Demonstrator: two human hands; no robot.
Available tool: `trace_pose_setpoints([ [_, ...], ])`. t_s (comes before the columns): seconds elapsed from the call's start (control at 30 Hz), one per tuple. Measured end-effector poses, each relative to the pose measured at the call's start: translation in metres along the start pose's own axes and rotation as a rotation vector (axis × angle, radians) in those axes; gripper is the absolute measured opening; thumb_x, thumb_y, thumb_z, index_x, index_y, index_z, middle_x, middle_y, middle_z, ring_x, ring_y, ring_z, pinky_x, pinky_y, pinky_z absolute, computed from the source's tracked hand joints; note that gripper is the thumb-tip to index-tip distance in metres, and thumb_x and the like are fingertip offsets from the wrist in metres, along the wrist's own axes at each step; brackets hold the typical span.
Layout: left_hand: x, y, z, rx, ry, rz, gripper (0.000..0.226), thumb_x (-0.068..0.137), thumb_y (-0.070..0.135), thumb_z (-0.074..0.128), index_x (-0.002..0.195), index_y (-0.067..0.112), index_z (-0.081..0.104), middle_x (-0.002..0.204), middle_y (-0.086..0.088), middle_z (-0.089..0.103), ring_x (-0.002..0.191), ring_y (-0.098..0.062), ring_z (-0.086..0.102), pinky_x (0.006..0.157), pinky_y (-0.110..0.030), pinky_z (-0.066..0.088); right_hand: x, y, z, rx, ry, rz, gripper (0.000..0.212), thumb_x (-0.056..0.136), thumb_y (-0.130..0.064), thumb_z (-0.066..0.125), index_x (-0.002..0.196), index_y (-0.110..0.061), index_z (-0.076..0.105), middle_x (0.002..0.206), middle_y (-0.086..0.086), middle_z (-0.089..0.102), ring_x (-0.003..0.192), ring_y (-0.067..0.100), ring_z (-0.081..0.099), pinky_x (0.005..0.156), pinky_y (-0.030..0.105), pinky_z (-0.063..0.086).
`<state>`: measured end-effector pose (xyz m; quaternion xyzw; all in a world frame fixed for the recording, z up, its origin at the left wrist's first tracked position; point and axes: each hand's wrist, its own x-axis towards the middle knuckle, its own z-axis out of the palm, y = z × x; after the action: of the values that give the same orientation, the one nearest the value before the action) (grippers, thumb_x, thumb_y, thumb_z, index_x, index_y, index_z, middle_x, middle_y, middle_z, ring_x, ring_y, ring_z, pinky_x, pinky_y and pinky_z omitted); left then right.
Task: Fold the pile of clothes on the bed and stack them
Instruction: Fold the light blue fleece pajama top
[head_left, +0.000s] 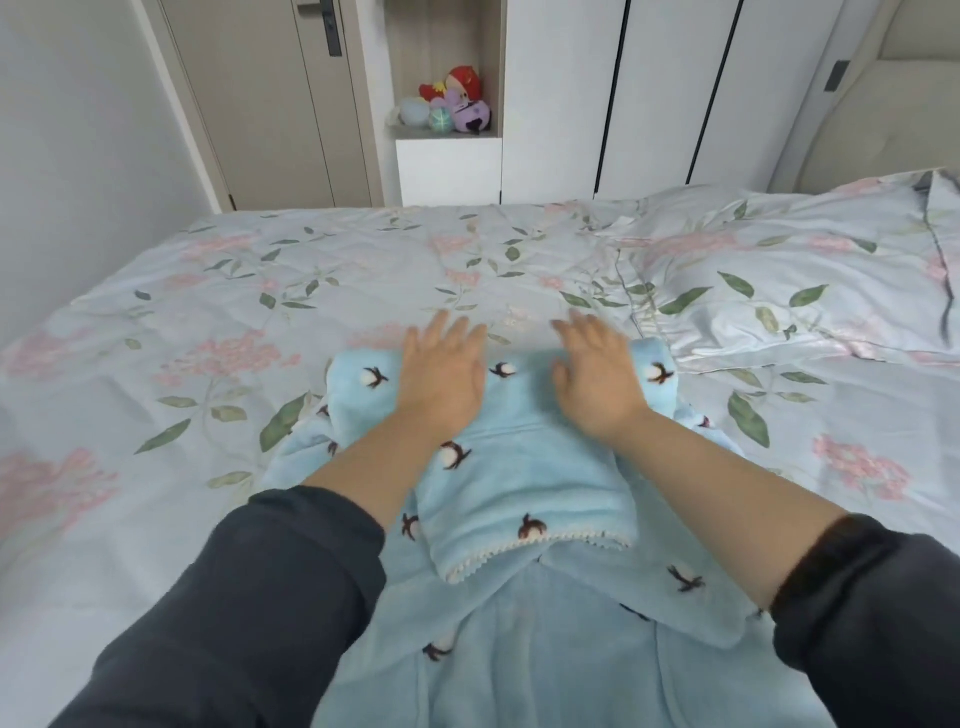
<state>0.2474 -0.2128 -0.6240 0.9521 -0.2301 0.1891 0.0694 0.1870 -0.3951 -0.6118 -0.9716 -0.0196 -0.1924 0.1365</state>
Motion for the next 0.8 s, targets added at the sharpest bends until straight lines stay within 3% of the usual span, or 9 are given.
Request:
trace_pose_setpoints([
  [0.07, 0.002, -0.001, 0.025, 0.06, -0.267, 0.02, 0.053, 0.101, 0.043, 0.016, 0.152, 0.029, 0.013, 0.161, 0.004, 0.01, 0.148, -0.021, -0.002, 0.116, -0.05, -0.005, 0.011, 0.006, 0.027, -0.158, -0.285, -0.069, 0.053, 0.101, -0.039, 0.025, 0.151, -0.025, 0.018, 0.16, 0.0, 0.007, 0.147, 0.023, 0.001, 0.116, 0.049, -0.002],
  [0.13, -0.006, -0.02, 0.043, 0.021, -0.414, -0.063, 0.056, 0.1, 0.05, 0.007, 0.153, 0.031, 0.003, 0.161, 0.005, 0.001, 0.148, -0.017, -0.006, 0.116, -0.044, -0.009, 0.011, 0.031, 0.044, -0.206, -0.497, 0.063, 0.055, 0.101, -0.048, 0.014, 0.152, -0.031, 0.007, 0.161, -0.004, -0.001, 0.147, 0.019, -0.005, 0.116, 0.051, -0.006],
  [0.23, -0.014, -0.053, 0.059, 0.015, -0.379, -0.166, 0.058, 0.099, 0.05, 0.004, 0.153, 0.028, -0.001, 0.161, 0.002, -0.004, 0.147, -0.017, -0.008, 0.116, -0.038, -0.009, 0.006, 0.071, 0.053, -0.215, -0.449, 0.276, 0.056, 0.1, -0.047, 0.012, 0.152, -0.029, 0.003, 0.161, -0.002, -0.006, 0.147, 0.017, -0.007, 0.117, 0.05, -0.005],
  [0.33, -0.013, -0.066, 0.062, 0.103, -0.345, -0.226, 0.058, 0.099, 0.047, 0.003, 0.153, 0.027, 0.0, 0.161, 0.002, -0.001, 0.148, -0.019, -0.006, 0.117, -0.041, -0.008, 0.008, 0.078, 0.058, -0.217, -0.399, 0.358, 0.058, 0.098, -0.046, 0.013, 0.152, -0.028, 0.002, 0.16, -0.003, -0.006, 0.147, 0.015, -0.007, 0.114, 0.053, -0.006],
  [0.43, -0.011, -0.071, 0.061, 0.102, -0.359, -0.218, 0.054, 0.1, 0.031, 0.018, 0.153, 0.023, 0.01, 0.161, 0.0, 0.008, 0.147, -0.02, 0.002, 0.117, -0.043, -0.002, 0.012, 0.079, 0.056, -0.196, -0.455, 0.373, 0.06, 0.099, -0.044, 0.02, 0.152, -0.026, -0.001, 0.16, -0.001, -0.007, 0.147, 0.016, -0.006, 0.113, 0.056, -0.003],
  [0.53, 0.001, -0.085, 0.048, -0.199, -0.481, -0.199, 0.057, 0.09, 0.009, 0.041, 0.144, 0.021, 0.03, 0.148, -0.007, 0.036, 0.136, -0.025, 0.031, 0.112, -0.04, 0.021, 0.028, 0.083, 0.038, -0.167, -0.586, 0.322, 0.072, 0.099, -0.042, 0.038, 0.152, -0.02, -0.006, 0.16, 0.006, -0.006, 0.147, 0.022, 0.0, 0.115, 0.051, 0.007],
  [0.63, 0.016, -0.104, 0.027, -0.291, -0.748, -0.164, 0.062, 0.092, 0.007, 0.048, 0.146, 0.025, 0.023, 0.125, -0.011, 0.048, 0.111, -0.027, 0.05, 0.088, -0.035, 0.042, 0.043, 0.076, 0.027, -0.282, -0.683, 0.248, 0.088, 0.093, -0.037, 0.054, 0.151, -0.019, -0.009, 0.159, 0.011, -0.004, 0.146, 0.031, 0.005, 0.115, 0.05, 0.013],
  [0.7, 0.025, -0.107, 0.025, -0.131, -0.803, -0.155, 0.077, 0.092, 0.018, 0.056, 0.151, 0.033, 0.007, 0.136, -0.016, 0.041, 0.12, -0.032, 0.046, 0.096, -0.039, 0.042, 0.049, 0.064, 0.031, -0.429, -0.654, 0.171, 0.089, 0.089, -0.027, 0.057, 0.151, -0.024, -0.008, 0.159, 0.008, -0.009, 0.147, 0.031, -0.004, 0.114, 0.057, 0.005],
  [0.8, 0.036, -0.095, 0.034, 0.144, -0.811, -0.133, 0.089, 0.091, 0.028, 0.058, 0.149, 0.044, -0.007, 0.155, -0.016, 0.018, 0.142, -0.038, 0.021, 0.114, -0.051, 0.023, 0.055, 0.049, 0.046, -0.532, -0.615, 0.013, 0.087, 0.087, -0.013, 0.052, 0.151, -0.026, -0.005, 0.16, 0.008, -0.001, 0.147, 0.031, -0.004, 0.115, 0.057, -0.002],
])
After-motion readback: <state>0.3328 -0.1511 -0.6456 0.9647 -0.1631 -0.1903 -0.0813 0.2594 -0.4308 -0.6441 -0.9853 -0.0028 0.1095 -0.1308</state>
